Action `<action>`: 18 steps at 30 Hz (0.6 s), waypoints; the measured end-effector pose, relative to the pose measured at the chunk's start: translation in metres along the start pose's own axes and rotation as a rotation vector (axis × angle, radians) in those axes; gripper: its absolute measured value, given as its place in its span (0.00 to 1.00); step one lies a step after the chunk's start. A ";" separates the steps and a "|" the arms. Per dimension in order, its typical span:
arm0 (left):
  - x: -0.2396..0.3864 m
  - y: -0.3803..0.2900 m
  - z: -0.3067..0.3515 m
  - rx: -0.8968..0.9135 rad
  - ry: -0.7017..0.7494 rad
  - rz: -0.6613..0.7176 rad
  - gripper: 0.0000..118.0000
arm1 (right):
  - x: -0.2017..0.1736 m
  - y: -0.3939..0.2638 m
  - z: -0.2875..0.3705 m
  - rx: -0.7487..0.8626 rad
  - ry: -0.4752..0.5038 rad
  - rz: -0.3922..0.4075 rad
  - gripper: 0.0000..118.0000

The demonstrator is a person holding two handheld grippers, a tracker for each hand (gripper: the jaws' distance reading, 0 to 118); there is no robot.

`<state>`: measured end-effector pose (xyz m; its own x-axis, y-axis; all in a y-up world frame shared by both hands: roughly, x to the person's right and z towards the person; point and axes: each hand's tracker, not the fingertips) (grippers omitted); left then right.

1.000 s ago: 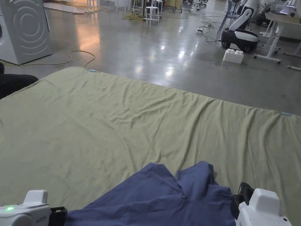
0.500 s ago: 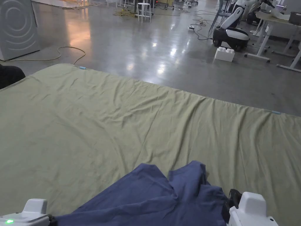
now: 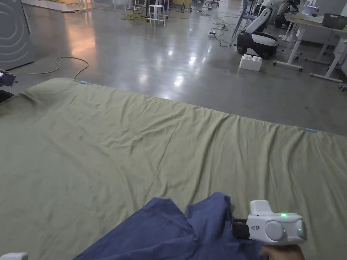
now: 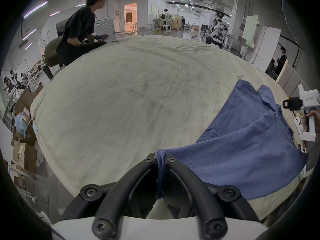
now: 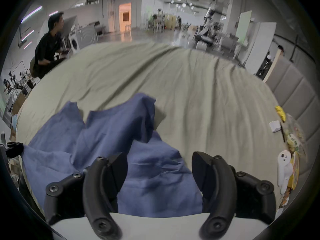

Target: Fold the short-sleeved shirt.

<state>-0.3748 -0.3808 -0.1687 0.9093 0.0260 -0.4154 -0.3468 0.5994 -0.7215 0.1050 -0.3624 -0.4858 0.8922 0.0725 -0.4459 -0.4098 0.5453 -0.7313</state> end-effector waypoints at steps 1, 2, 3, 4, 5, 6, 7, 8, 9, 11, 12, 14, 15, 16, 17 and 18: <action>-0.002 0.000 -0.002 0.000 -0.001 0.005 0.06 | 0.001 0.000 -0.009 -0.021 -0.004 0.000 0.69; -0.002 -0.001 -0.002 -0.001 -0.001 0.009 0.06 | 0.001 -0.001 -0.017 -0.030 -0.020 0.005 0.64; -0.002 -0.001 -0.002 -0.002 -0.002 0.012 0.06 | 0.001 -0.002 -0.024 -0.062 -0.018 0.020 0.64; -0.002 -0.001 -0.001 -0.003 -0.002 0.013 0.06 | -0.001 -0.002 -0.034 -0.084 -0.007 0.022 0.61; -0.003 -0.001 -0.003 -0.001 -0.002 0.011 0.06 | -0.001 -0.005 -0.040 -0.106 0.011 0.019 0.51; -0.003 -0.001 -0.003 0.003 -0.003 0.008 0.06 | -0.001 -0.008 -0.042 -0.116 0.038 0.012 0.36; -0.003 -0.001 -0.002 0.006 -0.003 0.008 0.06 | -0.002 -0.009 -0.038 -0.072 0.026 0.007 0.29; -0.003 -0.001 -0.001 0.011 -0.003 0.010 0.06 | -0.005 -0.007 -0.039 -0.078 0.016 0.005 0.20; -0.005 0.001 -0.002 0.018 -0.004 0.013 0.06 | -0.004 -0.006 -0.037 -0.062 0.033 0.002 0.07; -0.005 0.003 0.002 0.040 -0.005 0.016 0.06 | -0.005 -0.008 -0.032 -0.048 0.018 0.006 0.05; -0.004 0.005 0.004 0.054 -0.006 0.018 0.06 | -0.013 -0.006 -0.021 -0.035 0.002 0.018 0.05; -0.001 0.013 0.014 0.094 -0.014 0.019 0.06 | -0.014 -0.006 -0.007 0.036 -0.035 0.028 0.04; 0.000 0.016 0.018 0.114 -0.017 0.013 0.06 | -0.013 -0.005 0.001 0.061 -0.040 0.025 0.04; 0.002 0.021 0.022 0.127 -0.020 0.009 0.06 | -0.013 -0.001 0.011 0.093 -0.048 0.013 0.04; 0.002 0.026 0.024 0.149 -0.026 0.009 0.06 | -0.013 0.001 0.021 0.121 -0.058 0.002 0.04; 0.003 0.033 0.028 0.175 -0.041 0.008 0.06 | -0.012 0.005 0.033 0.151 -0.064 -0.001 0.04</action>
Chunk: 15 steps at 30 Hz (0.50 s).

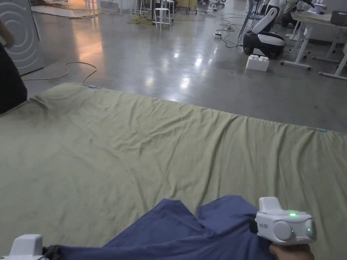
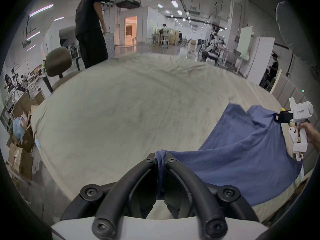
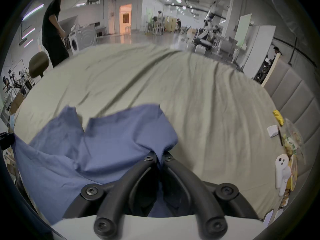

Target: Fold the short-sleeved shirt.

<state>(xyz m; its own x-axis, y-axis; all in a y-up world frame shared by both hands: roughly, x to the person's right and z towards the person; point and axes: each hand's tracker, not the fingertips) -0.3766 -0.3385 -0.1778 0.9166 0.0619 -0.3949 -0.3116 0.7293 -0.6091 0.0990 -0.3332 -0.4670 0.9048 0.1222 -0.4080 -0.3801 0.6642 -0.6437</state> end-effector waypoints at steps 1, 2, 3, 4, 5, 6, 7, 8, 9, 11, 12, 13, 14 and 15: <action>0.002 0.006 0.002 0.021 -0.016 -0.002 0.06 | 0.002 0.005 0.012 0.035 -0.006 -0.006 0.04; 0.005 0.012 0.004 0.034 -0.020 -0.010 0.06 | 0.006 0.011 0.020 0.061 -0.020 -0.007 0.04; 0.009 0.023 0.007 0.044 -0.011 -0.028 0.06 | 0.009 0.017 0.031 0.091 -0.033 -0.003 0.04; 0.012 0.031 0.009 0.069 -0.010 -0.039 0.06 | 0.012 0.022 0.043 0.125 -0.047 -0.010 0.04; 0.014 0.040 0.012 0.088 -0.018 -0.043 0.06 | 0.016 0.028 0.055 0.155 -0.059 -0.021 0.04; 0.017 0.049 0.014 0.100 -0.023 -0.042 0.06 | 0.022 0.033 0.067 0.178 -0.068 -0.032 0.04; 0.019 0.058 0.016 0.124 -0.031 -0.038 0.06 | 0.027 0.038 0.078 0.207 -0.082 -0.048 0.04; 0.023 0.070 0.019 0.143 -0.038 -0.037 0.06 | 0.032 0.043 0.090 0.232 -0.093 -0.059 0.04; 0.026 0.077 0.021 0.162 -0.043 -0.042 0.06 | 0.038 0.049 0.102 0.246 -0.112 -0.064 0.04; 0.038 0.101 0.027 0.202 -0.052 -0.068 0.06 | 0.052 0.058 0.124 0.281 -0.142 -0.079 0.04; 0.045 0.114 0.031 0.226 -0.058 -0.077 0.06 | 0.057 0.063 0.137 0.311 -0.151 -0.084 0.04; 0.053 0.128 0.034 0.245 -0.072 -0.086 0.06 | 0.063 0.068 0.150 0.342 -0.161 -0.082 0.04; 0.059 0.139 0.037 0.260 -0.083 -0.098 0.06 | 0.067 0.072 0.159 0.353 -0.176 -0.080 0.04; 0.066 0.153 0.039 0.287 -0.091 -0.110 0.06 | 0.072 0.076 0.171 0.378 -0.195 -0.076 0.04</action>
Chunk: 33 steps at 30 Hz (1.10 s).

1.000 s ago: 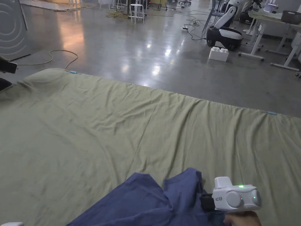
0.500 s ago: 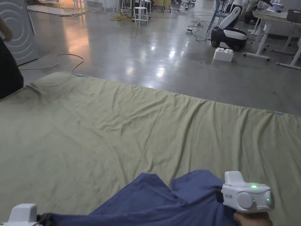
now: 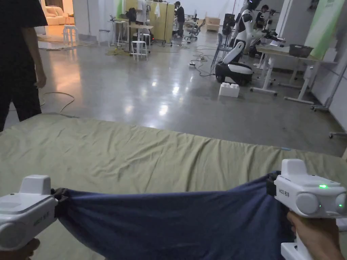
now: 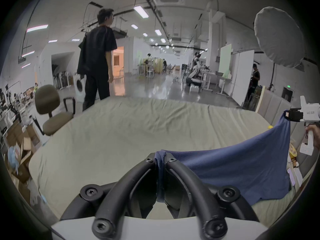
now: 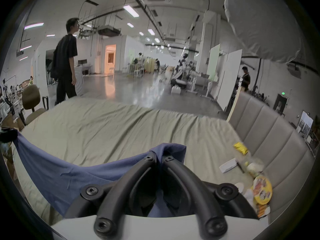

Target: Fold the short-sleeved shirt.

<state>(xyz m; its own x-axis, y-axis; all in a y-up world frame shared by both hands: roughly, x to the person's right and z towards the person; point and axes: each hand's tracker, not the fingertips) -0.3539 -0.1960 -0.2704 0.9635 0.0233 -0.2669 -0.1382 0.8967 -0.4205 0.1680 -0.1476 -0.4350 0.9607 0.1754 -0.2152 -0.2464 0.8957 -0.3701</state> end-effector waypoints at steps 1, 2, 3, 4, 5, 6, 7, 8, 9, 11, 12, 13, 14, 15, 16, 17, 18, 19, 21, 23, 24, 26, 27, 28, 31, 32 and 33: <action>0.006 0.015 -0.001 0.021 -0.006 -0.007 0.06 | 0.007 0.010 0.009 0.038 -0.018 0.002 0.04; 0.012 0.028 -0.003 0.035 -0.013 -0.019 0.06 | 0.012 0.019 0.016 0.055 -0.033 0.000 0.04; 0.018 0.042 -0.004 0.052 -0.016 -0.028 0.06 | 0.019 0.027 0.021 0.079 -0.053 -0.003 0.04; 0.025 0.056 -0.003 0.068 -0.019 -0.033 0.06 | 0.025 0.036 0.027 0.098 -0.068 -0.006 0.04; 0.031 0.071 -0.004 0.085 -0.029 -0.038 0.06 | 0.029 0.044 0.032 0.121 -0.085 -0.010 0.04; 0.034 0.078 -0.005 0.097 -0.036 -0.035 0.06 | 0.035 0.055 0.037 0.139 -0.113 -0.002 0.04; 0.041 0.096 -0.003 0.112 -0.036 -0.032 0.06 | 0.040 0.064 0.042 0.141 -0.146 -0.017 0.04; 0.049 0.113 -0.003 0.116 -0.050 -0.034 0.06 | 0.045 0.072 0.046 0.155 -0.170 -0.025 0.04; 0.053 0.122 -0.002 0.129 -0.052 -0.040 0.06 | 0.050 0.081 0.048 0.178 -0.175 -0.014 0.04; 0.065 0.147 -0.002 0.150 -0.064 -0.053 0.06 | 0.058 0.096 0.050 0.186 -0.190 -0.019 0.04; 0.067 0.160 -0.003 0.155 -0.067 -0.050 0.06 | 0.063 0.107 0.052 0.201 -0.204 -0.014 0.04; 0.071 0.175 -0.004 0.158 -0.068 -0.050 0.06 | 0.067 0.115 0.055 0.216 -0.212 -0.021 0.04; 0.074 0.185 -0.004 0.165 -0.069 -0.052 0.06 | 0.068 0.117 0.055 0.217 -0.212 -0.021 0.04; 0.077 0.194 -0.004 0.174 -0.065 -0.058 0.06 | 0.074 0.131 0.059 0.233 -0.225 -0.028 0.04; 0.077 0.205 -0.006 0.181 -0.059 -0.062 0.06 | 0.077 0.138 0.060 0.238 -0.226 -0.040 0.04; 0.079 0.216 -0.007 0.195 -0.056 -0.063 0.06 | 0.079 0.147 0.061 0.250 -0.234 -0.037 0.04; 0.080 0.223 -0.008 0.202 -0.052 -0.068 0.06 | 0.080 0.155 0.062 0.263 -0.244 -0.032 0.04; 0.083 0.235 -0.009 0.199 -0.053 -0.073 0.06 | 0.077 0.164 0.067 0.281 -0.247 -0.023 0.04; 0.082 0.249 -0.017 0.207 -0.046 -0.080 0.06 | 0.077 0.177 0.065 0.286 -0.244 -0.018 0.04; 0.085 0.264 -0.021 0.221 -0.030 -0.100 0.06 | 0.077 0.190 0.064 0.290 -0.248 -0.018 0.04; 0.086 0.273 -0.028 0.220 -0.023 -0.118 0.06 | 0.076 0.198 0.064 0.295 -0.251 -0.023 0.04; 0.089 0.288 -0.031 0.245 -0.011 -0.120 0.06 | 0.075 0.210 0.063 0.312 -0.257 -0.037 0.04; 0.090 0.295 -0.032 0.254 -0.008 -0.116 0.06 | 0.076 0.216 0.060 0.315 -0.261 -0.041 0.04; 0.091 0.303 -0.036 0.266 -0.005 -0.106 0.06 | 0.078 0.223 0.056 0.333 -0.270 -0.042 0.04; 0.095 0.325 -0.047 0.239 -0.006 -0.075 0.06 | 0.084 0.245 0.043 0.340 -0.277 -0.045 0.04; 0.096 0.331 -0.050 0.243 -0.003 -0.075 0.06 | 0.086 0.251 0.041 0.345 -0.278 -0.048 0.04; 0.097 0.338 -0.054 0.251 0.002 -0.081 0.06 | 0.086 0.255 0.038 0.350 -0.278 -0.052 0.04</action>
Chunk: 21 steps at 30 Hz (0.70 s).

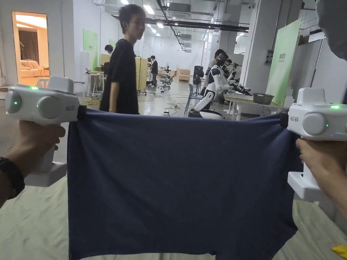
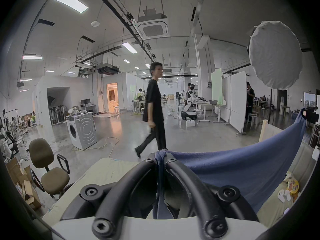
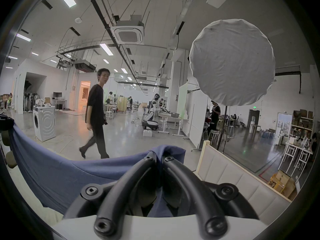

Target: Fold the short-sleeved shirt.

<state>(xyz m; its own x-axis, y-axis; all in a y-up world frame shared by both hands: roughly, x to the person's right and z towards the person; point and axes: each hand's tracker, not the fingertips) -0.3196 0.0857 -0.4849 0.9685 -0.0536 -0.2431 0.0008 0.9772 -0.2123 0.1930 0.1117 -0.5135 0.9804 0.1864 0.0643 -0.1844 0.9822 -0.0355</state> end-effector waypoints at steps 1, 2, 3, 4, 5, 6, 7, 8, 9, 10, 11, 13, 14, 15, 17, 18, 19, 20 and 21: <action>0.000 0.004 -0.004 0.003 0.000 0.011 0.06 | 0.000 0.003 -0.003 0.004 -0.003 -0.001 0.04; 0.000 0.008 -0.008 0.010 0.003 0.023 0.06 | 0.001 0.005 -0.008 0.005 -0.002 0.000 0.04; 0.002 0.011 -0.012 0.005 -0.001 0.011 0.06 | 0.002 0.009 -0.014 -0.002 -0.006 -0.004 0.04; 0.003 0.013 -0.015 0.021 0.005 0.002 0.06 | 0.002 0.010 -0.018 -0.008 -0.004 -0.007 0.04; 0.004 0.015 -0.018 0.021 0.008 -0.002 0.06 | 0.000 0.009 -0.020 -0.022 -0.001 -0.015 0.04; 0.004 0.017 -0.021 0.021 0.012 -0.007 0.06 | -0.001 0.007 -0.022 -0.004 -0.003 0.005 0.04; 0.006 0.015 -0.020 0.026 0.015 -0.003 0.06 | -0.003 0.004 -0.024 -0.003 -0.004 0.008 0.04; 0.007 0.014 -0.022 0.034 0.020 -0.018 0.06 | -0.005 0.002 -0.024 0.013 -0.012 0.030 0.04; 0.007 0.011 -0.023 0.034 0.021 -0.022 0.06 | -0.006 -0.002 -0.025 0.004 -0.008 0.033 0.04; 0.007 0.007 -0.025 0.030 0.025 -0.025 0.06 | -0.008 -0.008 -0.026 -0.002 -0.006 0.030 0.04; 0.005 0.000 -0.027 0.022 0.028 -0.026 0.06 | -0.010 -0.016 -0.026 -0.007 -0.003 0.033 0.04; 0.003 -0.017 -0.029 0.007 0.027 -0.034 0.06 | -0.013 -0.031 -0.025 -0.022 0.002 0.048 0.04; 0.003 -0.027 -0.029 0.006 0.026 -0.027 0.06 | -0.017 -0.045 -0.018 -0.033 0.004 0.068 0.04; 0.002 -0.039 -0.027 -0.009 0.021 -0.028 0.06 | -0.019 -0.056 -0.016 -0.047 0.006 0.077 0.04; 0.001 -0.064 -0.025 -0.033 0.012 -0.030 0.06 | -0.020 -0.078 -0.009 -0.072 0.010 0.098 0.04; 0.000 -0.080 -0.022 -0.049 0.002 -0.037 0.06 | -0.023 -0.090 -0.002 -0.089 0.015 0.110 0.04; 0.001 -0.096 -0.015 -0.056 -0.001 -0.040 0.06 | -0.024 -0.103 0.005 -0.085 0.017 0.106 0.04; 0.000 -0.109 -0.012 -0.073 -0.009 -0.047 0.06 | -0.025 -0.113 0.012 -0.107 0.022 0.115 0.04; -0.002 -0.124 -0.008 -0.089 -0.017 -0.044 0.06 | -0.027 -0.125 0.020 -0.108 0.022 0.114 0.04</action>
<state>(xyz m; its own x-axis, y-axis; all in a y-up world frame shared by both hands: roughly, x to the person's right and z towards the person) -0.3234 -0.0375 -0.4660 0.9720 -0.0919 -0.2161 0.0219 0.9518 -0.3061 0.1886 -0.0152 -0.4905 0.9551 0.2946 0.0317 -0.2870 0.9464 -0.1482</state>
